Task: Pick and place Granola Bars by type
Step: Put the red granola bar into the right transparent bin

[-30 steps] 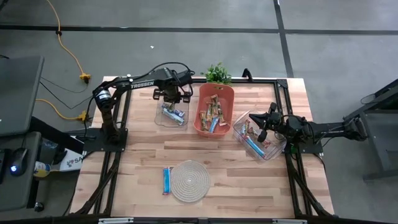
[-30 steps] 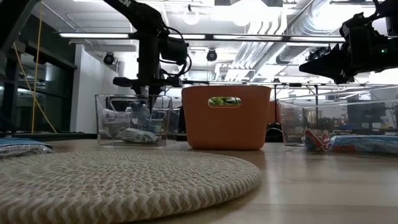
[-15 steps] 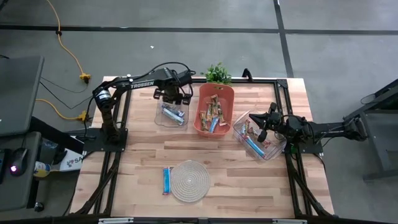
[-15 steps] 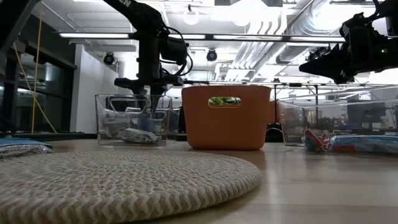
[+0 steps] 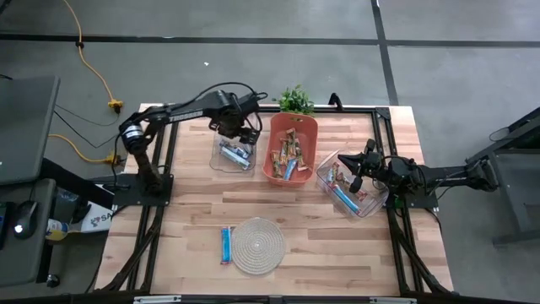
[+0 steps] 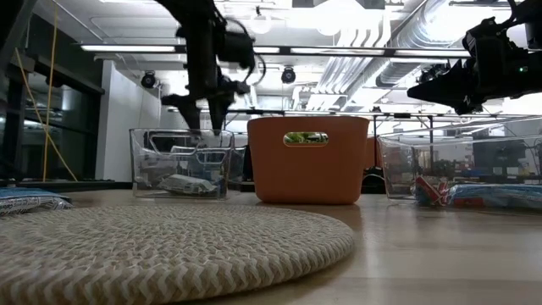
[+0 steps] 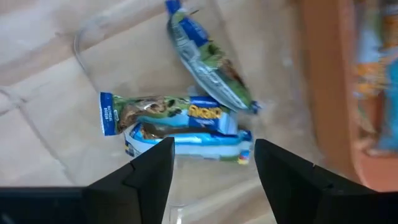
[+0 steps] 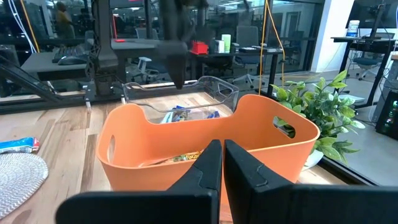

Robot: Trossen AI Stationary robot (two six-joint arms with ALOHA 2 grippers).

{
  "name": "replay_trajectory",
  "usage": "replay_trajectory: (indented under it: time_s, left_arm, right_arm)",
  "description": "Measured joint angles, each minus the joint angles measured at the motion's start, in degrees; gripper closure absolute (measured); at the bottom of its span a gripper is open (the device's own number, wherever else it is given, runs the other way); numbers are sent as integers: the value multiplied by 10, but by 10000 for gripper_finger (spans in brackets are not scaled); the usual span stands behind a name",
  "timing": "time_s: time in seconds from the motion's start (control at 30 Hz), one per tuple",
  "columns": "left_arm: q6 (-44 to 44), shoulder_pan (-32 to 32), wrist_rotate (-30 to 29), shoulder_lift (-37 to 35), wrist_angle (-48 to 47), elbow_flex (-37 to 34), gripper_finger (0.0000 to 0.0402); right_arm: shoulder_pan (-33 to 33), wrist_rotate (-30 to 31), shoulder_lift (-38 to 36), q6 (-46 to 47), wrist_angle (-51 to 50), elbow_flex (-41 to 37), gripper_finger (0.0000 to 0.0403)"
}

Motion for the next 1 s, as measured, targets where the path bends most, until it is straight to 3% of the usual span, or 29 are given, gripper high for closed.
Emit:
replay_trajectory:
  time_s: [0.3,0.47,0.8,1.0]
  left_arm:
    - [15,-80,-59,-139,-9,1,192]
    - [-23,-147,-93,-222,-28,1,192]
    - [-154,-329,-220,-359,-93,1,192]
    - [-312,-448,-292,-383,-171,-10,192]
  right_arm:
    - [0,0,0,0,0,0,402]
    - [0,0,0,0,1,0,402]
    - [0,0,0,0,0,0,402]
    - [0,0,0,0,0,0,402]
